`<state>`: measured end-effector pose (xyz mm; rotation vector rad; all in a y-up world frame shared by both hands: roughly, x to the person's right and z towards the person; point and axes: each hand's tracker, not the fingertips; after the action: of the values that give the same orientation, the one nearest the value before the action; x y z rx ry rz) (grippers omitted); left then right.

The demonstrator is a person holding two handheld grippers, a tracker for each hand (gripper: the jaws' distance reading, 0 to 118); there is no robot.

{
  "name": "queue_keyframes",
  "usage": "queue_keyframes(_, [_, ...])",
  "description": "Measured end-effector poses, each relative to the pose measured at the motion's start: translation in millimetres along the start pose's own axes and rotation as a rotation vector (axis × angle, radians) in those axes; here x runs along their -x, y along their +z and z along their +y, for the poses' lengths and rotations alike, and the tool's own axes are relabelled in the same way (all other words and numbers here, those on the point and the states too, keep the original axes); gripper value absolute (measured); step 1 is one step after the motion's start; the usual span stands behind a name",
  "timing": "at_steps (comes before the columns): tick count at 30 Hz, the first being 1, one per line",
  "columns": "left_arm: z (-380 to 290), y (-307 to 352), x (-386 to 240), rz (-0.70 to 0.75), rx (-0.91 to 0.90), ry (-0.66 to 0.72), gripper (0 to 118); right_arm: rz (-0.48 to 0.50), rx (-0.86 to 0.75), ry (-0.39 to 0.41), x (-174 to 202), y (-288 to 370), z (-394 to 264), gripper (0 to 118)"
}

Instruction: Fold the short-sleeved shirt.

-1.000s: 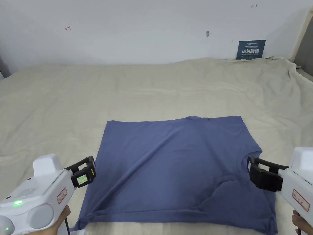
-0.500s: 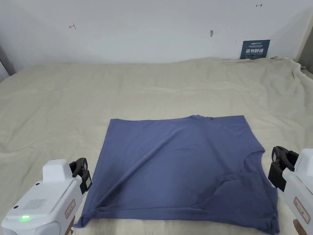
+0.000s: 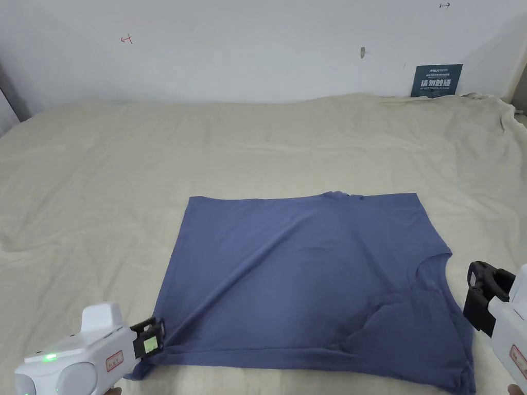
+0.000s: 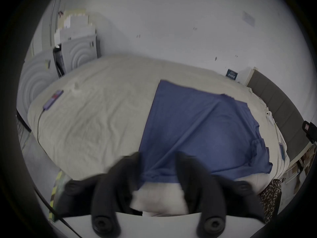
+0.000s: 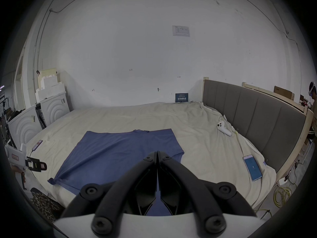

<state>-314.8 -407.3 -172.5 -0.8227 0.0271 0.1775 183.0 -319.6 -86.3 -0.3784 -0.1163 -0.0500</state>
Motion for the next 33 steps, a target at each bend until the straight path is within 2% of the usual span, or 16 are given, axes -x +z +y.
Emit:
queue_keyframes(1, [-3, -6, 1, 0.010, 0.029, -0.004, 88, -0.002, 0.006, 0.003, -1, 0, -1, 0])
queue_keyframes(2, [-7, -10, 3, 0.019, 0.038, 0.001, 92, -0.004, 0.014, 0.005, -2, 0, -2, 0])
queue_keyframes(11, [-29, -55, 20, 0.063, 0.164, -0.043, 91, -0.033, 0.062, -0.005, -12, -4, -14, 0])
queue_keyframes(13, [-31, -62, 21, 0.077, 0.180, -0.052, 80, -0.042, 0.073, -0.003, -10, -3, -16, 0])
queue_keyframes(14, [-33, -64, 21, 0.078, 0.199, -0.057, 68, -0.044, 0.078, -0.005, -11, -3, -17, 0])
queue_keyframes(15, [-34, -65, 21, 0.074, 0.203, -0.060, 42, -0.046, 0.084, -0.007, -12, -3, -18, 0])
queue_keyframes(16, [-35, -66, 21, 0.063, 0.212, -0.066, 42, -0.048, 0.089, -0.010, -11, -3, -19, 0])
queue_keyframes(17, [-36, -67, 21, 0.032, 0.220, -0.074, 36, -0.050, 0.095, -0.012, -11, -2, -19, 0])
queue_keyframes(20, [-36, -65, 21, -0.003, 0.201, -0.065, 10, -0.061, 0.124, -0.010, -18, -7, -26, 0])
queue_keyframes(21, [-35, -65, 20, -0.007, 0.197, -0.055, 4, -0.066, 0.139, -0.009, -22, -10, -29, 0])
queue_keyframes(26, [-27, -56, 15, -0.031, 0.176, -0.056, 0, -0.080, 0.280, -0.031, -33, -28, -51, 4])
queue_keyframes(27, [-25, -53, 14, -0.034, 0.171, -0.055, 0, -0.073, 0.327, -0.036, -35, -34, -56, 18])
queue_keyframes(30, [-20, -49, 14, -0.051, 0.159, -0.056, 0, -0.056, 0.425, -0.051, -44, -51, -78, 78])
queue_keyframes(31, [-19, -47, 14, -0.052, 0.156, -0.056, 0, -0.055, 0.441, -0.055, -46, -55, -84, 85])
queue_keyframes(33, [-17, -44, 13, -0.058, 0.148, -0.054, 0, -0.067, 0.498, -0.067, -46, -64, -97, 86])
